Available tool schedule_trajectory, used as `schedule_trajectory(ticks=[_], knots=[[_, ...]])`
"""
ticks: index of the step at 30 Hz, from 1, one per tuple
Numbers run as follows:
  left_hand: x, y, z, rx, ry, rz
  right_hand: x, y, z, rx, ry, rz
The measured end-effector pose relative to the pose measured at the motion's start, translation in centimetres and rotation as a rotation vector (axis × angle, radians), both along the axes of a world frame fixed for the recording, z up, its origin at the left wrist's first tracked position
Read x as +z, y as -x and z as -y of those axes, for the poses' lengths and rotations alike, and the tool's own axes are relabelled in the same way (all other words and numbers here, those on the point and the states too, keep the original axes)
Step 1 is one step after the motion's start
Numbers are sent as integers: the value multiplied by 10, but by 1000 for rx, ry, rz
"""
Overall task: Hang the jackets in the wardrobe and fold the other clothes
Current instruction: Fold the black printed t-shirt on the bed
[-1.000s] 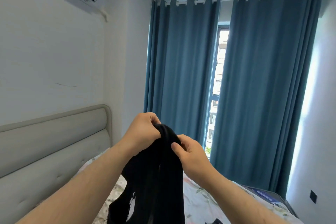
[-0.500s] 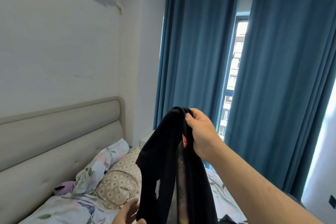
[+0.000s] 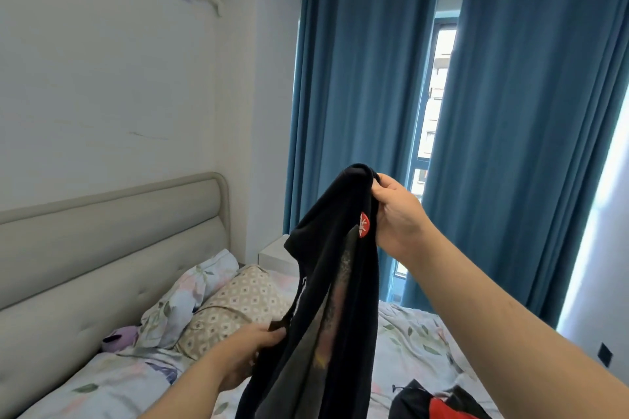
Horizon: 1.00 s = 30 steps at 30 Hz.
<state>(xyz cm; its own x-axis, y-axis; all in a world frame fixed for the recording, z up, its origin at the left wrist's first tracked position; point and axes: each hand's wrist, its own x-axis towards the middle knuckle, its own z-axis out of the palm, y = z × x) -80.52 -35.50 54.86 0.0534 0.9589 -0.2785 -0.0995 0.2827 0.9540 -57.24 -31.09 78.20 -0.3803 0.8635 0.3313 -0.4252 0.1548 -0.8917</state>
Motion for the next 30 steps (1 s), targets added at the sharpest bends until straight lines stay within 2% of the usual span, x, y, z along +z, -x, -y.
schedule_trajectory(ticks=[2, 6, 10, 13, 17, 22, 24, 26, 30], knots=[[3, 2, 1, -6, -9, 24, 3, -16, -3, -12, -12, 22], [30, 11, -2, 374, -196, -77, 2, -59, -14, -80, -40, 171], [94, 14, 2, 666, -419, -210, -16, -115, -37, -121, -62, 401], [147, 8, 13, 700, -541, -247, -37, -155, -56, -157, -60, 644], [197, -26, 24, 668, -623, -284, -62, -173, -73, -294, -288, 1136], [229, -80, 27, 666, -622, -209, -84, -162, -63, -194, -432, 1370], [238, -98, 31, 683, -630, -216, -95, -152, -47, -71, -522, 1370], [245, -114, 38, 668, -638, -247, -105, -135, -17, 96, -600, 1239], [250, -142, 51, 626, -635, -317, -126, -100, 28, 148, -740, 1062]])
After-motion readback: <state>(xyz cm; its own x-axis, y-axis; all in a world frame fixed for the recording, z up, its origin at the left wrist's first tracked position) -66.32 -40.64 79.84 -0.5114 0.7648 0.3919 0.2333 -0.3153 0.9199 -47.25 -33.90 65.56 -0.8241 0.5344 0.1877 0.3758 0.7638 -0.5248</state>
